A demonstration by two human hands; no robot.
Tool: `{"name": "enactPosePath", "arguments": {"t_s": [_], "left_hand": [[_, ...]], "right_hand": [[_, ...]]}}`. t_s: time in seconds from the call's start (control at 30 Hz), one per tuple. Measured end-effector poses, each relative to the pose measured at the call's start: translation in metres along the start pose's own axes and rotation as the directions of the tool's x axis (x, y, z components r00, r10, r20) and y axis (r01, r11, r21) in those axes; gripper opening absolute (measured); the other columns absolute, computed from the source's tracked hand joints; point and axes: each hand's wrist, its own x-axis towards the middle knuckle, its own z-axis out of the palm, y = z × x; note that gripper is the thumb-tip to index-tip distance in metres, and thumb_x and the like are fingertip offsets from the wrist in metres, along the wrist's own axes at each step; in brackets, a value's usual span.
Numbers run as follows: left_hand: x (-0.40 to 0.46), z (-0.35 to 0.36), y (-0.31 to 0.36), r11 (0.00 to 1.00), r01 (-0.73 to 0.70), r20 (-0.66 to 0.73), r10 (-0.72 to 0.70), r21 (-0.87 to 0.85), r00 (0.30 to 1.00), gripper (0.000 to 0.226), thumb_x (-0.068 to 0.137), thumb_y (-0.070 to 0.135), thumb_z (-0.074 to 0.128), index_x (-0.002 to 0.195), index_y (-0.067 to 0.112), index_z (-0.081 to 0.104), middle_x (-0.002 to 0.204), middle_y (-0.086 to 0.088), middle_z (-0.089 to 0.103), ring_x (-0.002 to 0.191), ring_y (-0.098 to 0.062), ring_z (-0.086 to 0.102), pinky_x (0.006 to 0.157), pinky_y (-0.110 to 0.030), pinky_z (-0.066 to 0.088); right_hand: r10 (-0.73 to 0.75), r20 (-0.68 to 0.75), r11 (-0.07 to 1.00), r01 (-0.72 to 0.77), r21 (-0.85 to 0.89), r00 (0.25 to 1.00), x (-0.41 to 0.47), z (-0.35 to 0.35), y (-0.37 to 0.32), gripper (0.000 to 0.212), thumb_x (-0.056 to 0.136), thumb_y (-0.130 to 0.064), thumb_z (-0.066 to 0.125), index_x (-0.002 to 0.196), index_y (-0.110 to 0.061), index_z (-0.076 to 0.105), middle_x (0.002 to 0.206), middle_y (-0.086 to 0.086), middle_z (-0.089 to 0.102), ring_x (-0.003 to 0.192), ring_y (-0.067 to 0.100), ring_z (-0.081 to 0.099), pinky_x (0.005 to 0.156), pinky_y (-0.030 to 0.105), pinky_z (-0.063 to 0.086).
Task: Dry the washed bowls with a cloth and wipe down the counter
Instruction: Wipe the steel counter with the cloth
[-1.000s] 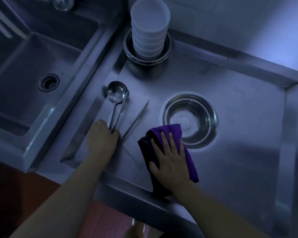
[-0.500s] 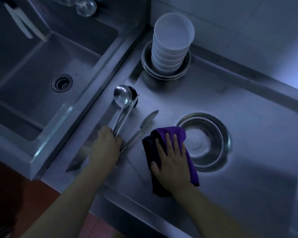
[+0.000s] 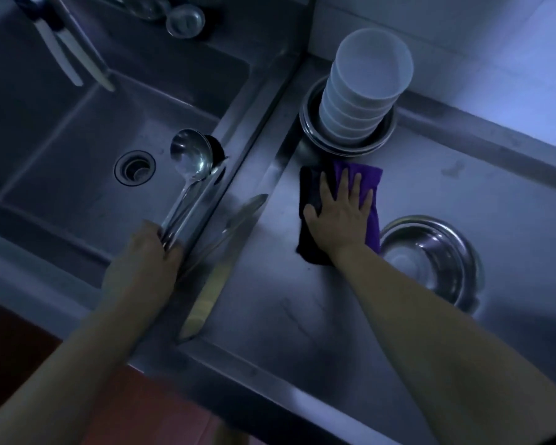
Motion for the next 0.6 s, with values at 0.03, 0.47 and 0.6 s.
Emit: {"name": "enactPosePath", "arguments": {"t_s": [0.03,0.47,0.6], "left_hand": [[0.003,-0.005,-0.007,1.0,0.005,-0.005,-0.005,-0.002,1.0,0.02,0.09,0.027,0.05,0.089,0.009,0.043,0.089,-0.012,0.045,0.074,-0.031,0.044,0.067,-0.037,0.035],[0.022,-0.029,-0.063,0.998,0.012,-0.013,-0.012,-0.069,1.0,0.021,0.091,0.029,0.047,0.089,0.009,0.041,0.08,-0.003,0.043,0.064,-0.024,0.038,0.064,-0.035,0.031],[0.018,-0.032,-0.063,0.996,-0.001,0.001,0.001,-0.09,1.0,0.019,0.092,0.029,0.048,0.089,0.011,0.04,0.083,-0.002,0.042,0.064,-0.025,0.039,0.064,-0.035,0.031]], "right_hand": [[-0.006,-0.015,1.0,0.006,-0.003,1.0,0.002,0.002,-0.011,0.075,0.082,-0.057,0.025,0.15,-0.029,0.014,0.158,0.013,0.008,0.145,0.033,-0.003,0.113,0.053,-0.01],[-0.044,-0.06,0.993,0.05,0.107,0.997,-0.056,0.018,-0.116,0.071,0.086,-0.041,0.024,0.151,-0.013,0.016,0.157,0.016,0.013,0.145,0.031,0.005,0.118,0.048,-0.001],[-0.08,-0.003,0.992,0.08,0.098,0.997,-0.112,0.02,-0.14,0.072,0.087,-0.042,0.021,0.149,-0.007,0.017,0.156,0.02,0.012,0.145,0.034,0.004,0.117,0.052,0.004]]}}
